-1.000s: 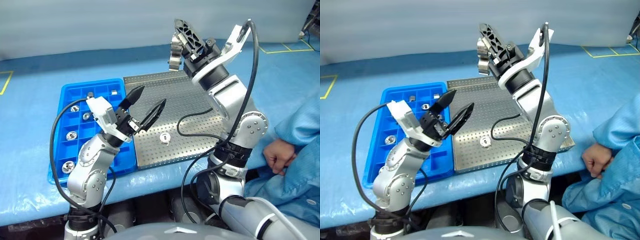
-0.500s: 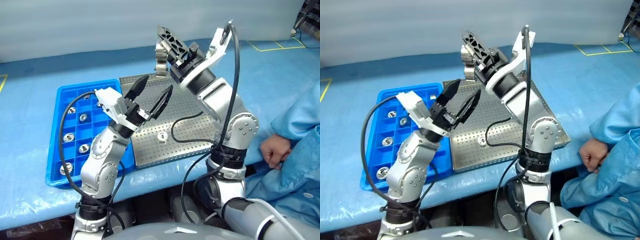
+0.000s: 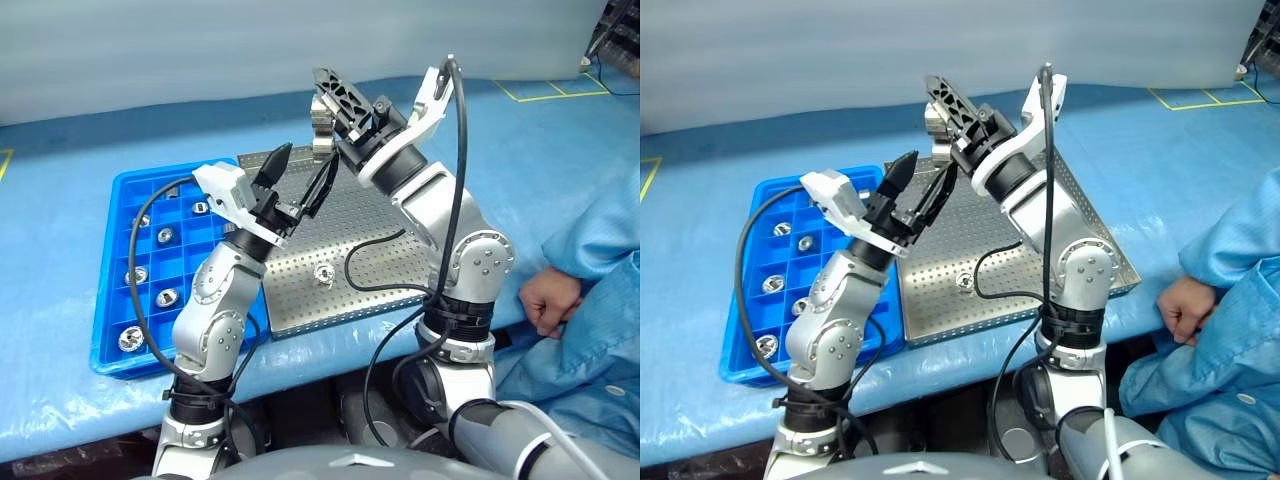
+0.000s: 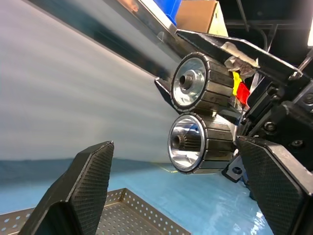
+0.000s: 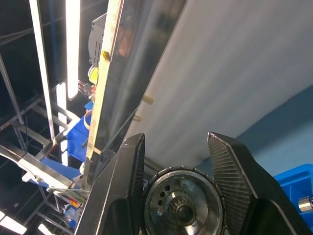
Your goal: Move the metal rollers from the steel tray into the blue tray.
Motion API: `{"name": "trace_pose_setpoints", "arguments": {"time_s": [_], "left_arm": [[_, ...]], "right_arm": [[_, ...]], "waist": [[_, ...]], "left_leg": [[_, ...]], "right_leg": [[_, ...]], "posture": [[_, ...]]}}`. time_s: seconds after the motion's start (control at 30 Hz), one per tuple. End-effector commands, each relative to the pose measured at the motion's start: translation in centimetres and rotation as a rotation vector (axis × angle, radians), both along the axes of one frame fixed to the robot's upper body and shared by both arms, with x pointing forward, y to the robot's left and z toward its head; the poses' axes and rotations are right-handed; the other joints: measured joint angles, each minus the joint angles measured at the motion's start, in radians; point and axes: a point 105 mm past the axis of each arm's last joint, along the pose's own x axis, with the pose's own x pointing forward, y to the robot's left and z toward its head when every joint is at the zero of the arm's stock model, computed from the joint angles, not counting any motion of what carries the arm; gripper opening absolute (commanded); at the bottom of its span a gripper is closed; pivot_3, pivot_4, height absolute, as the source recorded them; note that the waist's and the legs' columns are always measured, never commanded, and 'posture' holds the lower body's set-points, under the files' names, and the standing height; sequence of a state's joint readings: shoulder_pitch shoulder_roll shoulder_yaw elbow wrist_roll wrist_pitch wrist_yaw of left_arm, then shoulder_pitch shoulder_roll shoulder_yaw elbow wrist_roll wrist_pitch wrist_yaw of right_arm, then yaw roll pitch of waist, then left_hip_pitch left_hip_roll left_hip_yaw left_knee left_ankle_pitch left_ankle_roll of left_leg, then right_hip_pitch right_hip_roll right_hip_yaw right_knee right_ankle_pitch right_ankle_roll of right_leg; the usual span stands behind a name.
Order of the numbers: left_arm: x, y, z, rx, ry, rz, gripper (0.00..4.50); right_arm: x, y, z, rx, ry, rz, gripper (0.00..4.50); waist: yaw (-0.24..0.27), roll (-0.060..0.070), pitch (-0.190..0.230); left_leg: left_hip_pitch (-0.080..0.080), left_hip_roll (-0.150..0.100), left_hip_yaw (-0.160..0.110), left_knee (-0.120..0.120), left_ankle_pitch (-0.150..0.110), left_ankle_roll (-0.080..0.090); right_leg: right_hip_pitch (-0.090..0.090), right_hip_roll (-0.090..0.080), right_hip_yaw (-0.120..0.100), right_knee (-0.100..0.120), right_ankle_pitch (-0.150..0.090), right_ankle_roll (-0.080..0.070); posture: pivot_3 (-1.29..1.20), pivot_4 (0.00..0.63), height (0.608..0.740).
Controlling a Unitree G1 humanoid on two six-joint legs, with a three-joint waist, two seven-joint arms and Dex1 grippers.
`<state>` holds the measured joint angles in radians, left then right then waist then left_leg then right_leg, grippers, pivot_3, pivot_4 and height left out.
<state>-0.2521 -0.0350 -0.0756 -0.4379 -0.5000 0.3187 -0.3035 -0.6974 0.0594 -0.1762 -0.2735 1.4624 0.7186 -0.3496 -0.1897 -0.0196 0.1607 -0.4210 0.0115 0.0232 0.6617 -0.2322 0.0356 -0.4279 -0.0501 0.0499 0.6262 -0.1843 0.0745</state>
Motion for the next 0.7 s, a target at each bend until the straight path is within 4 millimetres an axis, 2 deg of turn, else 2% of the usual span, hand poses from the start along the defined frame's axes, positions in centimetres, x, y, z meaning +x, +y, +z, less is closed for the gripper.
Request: {"name": "trace_pose_setpoints", "arguments": {"time_s": [0.03, 0.1, 0.17, 0.4, 0.5, 0.57, 0.7], "left_arm": [[-0.43, -0.54, 1.04, -0.017, -0.033, -0.036, 4.19], [-0.50, -0.59, 1.16, -0.020, -0.038, -0.040, 3.77], [-0.67, -0.63, 1.41, -0.023, -0.054, -0.047, 3.16], [-0.99, -1.06, 1.50, -0.014, -0.069, -0.072, 3.16], [-0.93, -1.09, 1.52, -0.018, -0.064, -0.072, 2.55], [-0.87, -1.16, 1.44, -0.009, -0.057, -0.070, 1.92], [-0.73, -1.17, 1.38, -0.011, -0.054, -0.058, 1.92]], "right_arm": [[-0.69, -0.02, 1.26, 0.026, -0.053, 0.004, 1.68], [-0.65, -0.03, 1.22, 0.025, -0.052, 0.003, 1.68], [-0.62, -0.03, 1.21, 0.024, -0.052, 0.003, 1.68], [-0.63, 0.00, 1.25, 0.022, -0.055, 0.004, 1.68], [-0.61, -0.07, 1.23, 0.021, -0.056, 0.001, 1.68], [-0.60, -0.12, 1.21, 0.021, -0.056, -0.001, 1.68], [-0.57, -0.11, 1.15, 0.018, -0.056, -0.003, 1.68]], "waist": [[0.000, 0.000, 0.000], [0.000, 0.000, 0.000], [0.000, 0.000, 0.000], [0.001, 0.000, 0.000], [0.001, 0.000, 0.000], [0.001, 0.000, 0.000], [0.000, 0.000, 0.000]], "left_leg": [[0.000, 0.000, 0.000, 0.000, 0.000, 0.000], [0.000, 0.000, 0.000, 0.000, 0.000, 0.000], [0.000, 0.000, 0.000, 0.000, 0.000, 0.000], [0.000, 0.000, 0.000, 0.000, 0.000, 0.000], [0.000, 0.000, 0.000, 0.000, 0.000, 0.000], [0.000, 0.000, 0.000, 0.000, 0.000, 0.000], [0.000, 0.000, 0.000, 0.000, 0.000, 0.000]], "right_leg": [[0.000, 0.000, 0.000, 0.000, 0.000, 0.000], [0.000, 0.000, 0.000, 0.000, 0.000, 0.000], [0.000, 0.000, 0.000, 0.000, 0.000, 0.000], [0.000, 0.000, 0.000, 0.000, 0.000, 0.000], [0.000, 0.000, 0.000, 0.000, 0.000, 0.000], [0.000, 0.000, 0.000, 0.000, 0.000, 0.000], [0.000, 0.000, 0.000, 0.000, 0.000, 0.000]], "posture": [[-0.20, 0.150, 0.740], [-0.20, 0.150, 0.740], [-0.19, 0.150, 0.740], [-0.20, 0.150, 0.740], [-0.20, 0.150, 0.740], [-0.20, 0.150, 0.740], [-0.20, 0.150, 0.740]]}}
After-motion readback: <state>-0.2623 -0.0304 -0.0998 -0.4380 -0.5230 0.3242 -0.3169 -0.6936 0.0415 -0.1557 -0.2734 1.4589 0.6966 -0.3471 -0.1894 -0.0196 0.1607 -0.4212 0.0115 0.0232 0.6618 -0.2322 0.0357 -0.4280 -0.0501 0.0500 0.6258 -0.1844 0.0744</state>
